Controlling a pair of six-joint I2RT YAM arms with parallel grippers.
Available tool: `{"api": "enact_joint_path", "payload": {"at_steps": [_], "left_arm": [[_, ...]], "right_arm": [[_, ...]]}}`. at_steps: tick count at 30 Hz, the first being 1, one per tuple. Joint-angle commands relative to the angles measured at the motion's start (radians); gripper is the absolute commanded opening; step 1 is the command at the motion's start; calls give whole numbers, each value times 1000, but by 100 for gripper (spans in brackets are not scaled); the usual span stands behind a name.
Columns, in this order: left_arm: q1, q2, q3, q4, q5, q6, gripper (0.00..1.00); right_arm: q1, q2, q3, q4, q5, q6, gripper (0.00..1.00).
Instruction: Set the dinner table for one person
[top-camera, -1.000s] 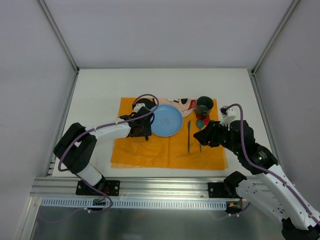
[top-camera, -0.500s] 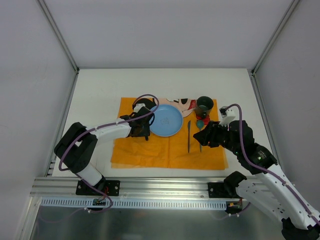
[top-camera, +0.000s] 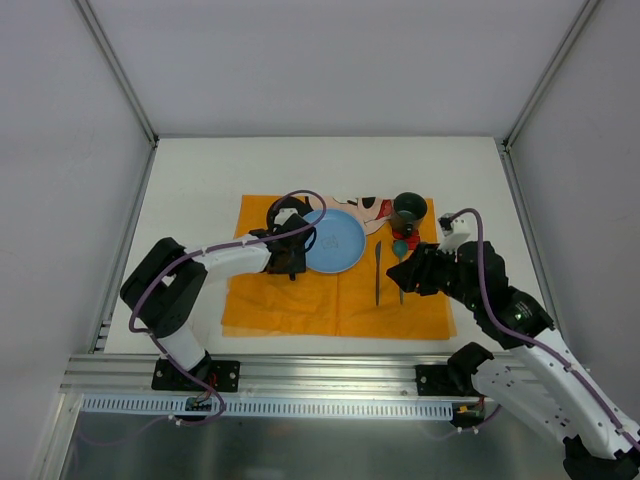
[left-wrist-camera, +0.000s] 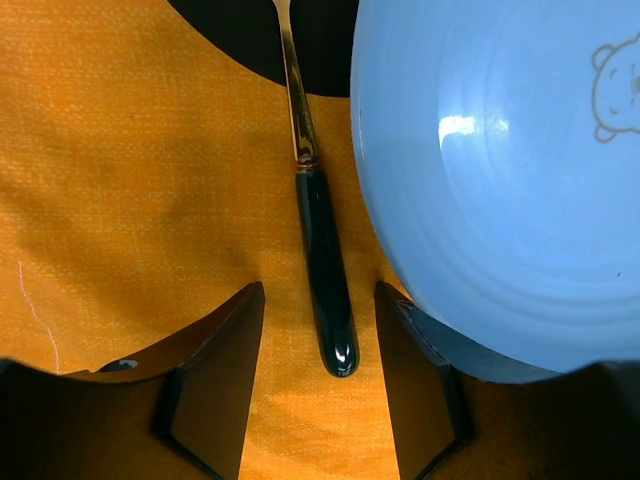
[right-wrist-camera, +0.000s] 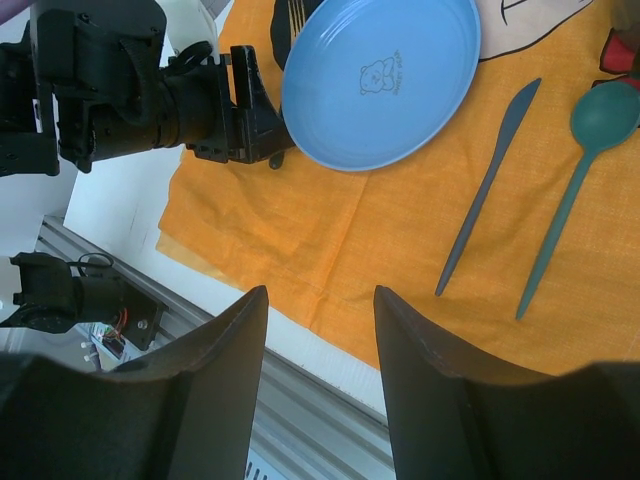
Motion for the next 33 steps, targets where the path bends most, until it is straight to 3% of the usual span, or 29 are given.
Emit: {"api": "enact_joint_path", "payload": {"at_steps": [1, 4, 12, 19, 31, 33], "left_arm": [[-8, 11, 23, -12, -17, 11, 48], [-8, 10, 15, -12, -23, 10, 43], [-8, -13, 3, -12, -29, 5, 13], [-8, -53, -8, -27, -47, 4, 17], [6, -147, -98, -69, -110, -4, 10], [11, -165, -130, -70, -112, -10, 19]], "right_arm": [[5, -23, 0, 15, 12, -13, 50], [5, -31, -3, 12, 15, -15, 50], [5, -39, -9, 12, 12, -10, 50], [5, -36, -11, 16, 5, -4, 50], [5, -45, -12, 12, -6, 4, 50], [4, -46, -15, 16, -14, 8, 50]]}}
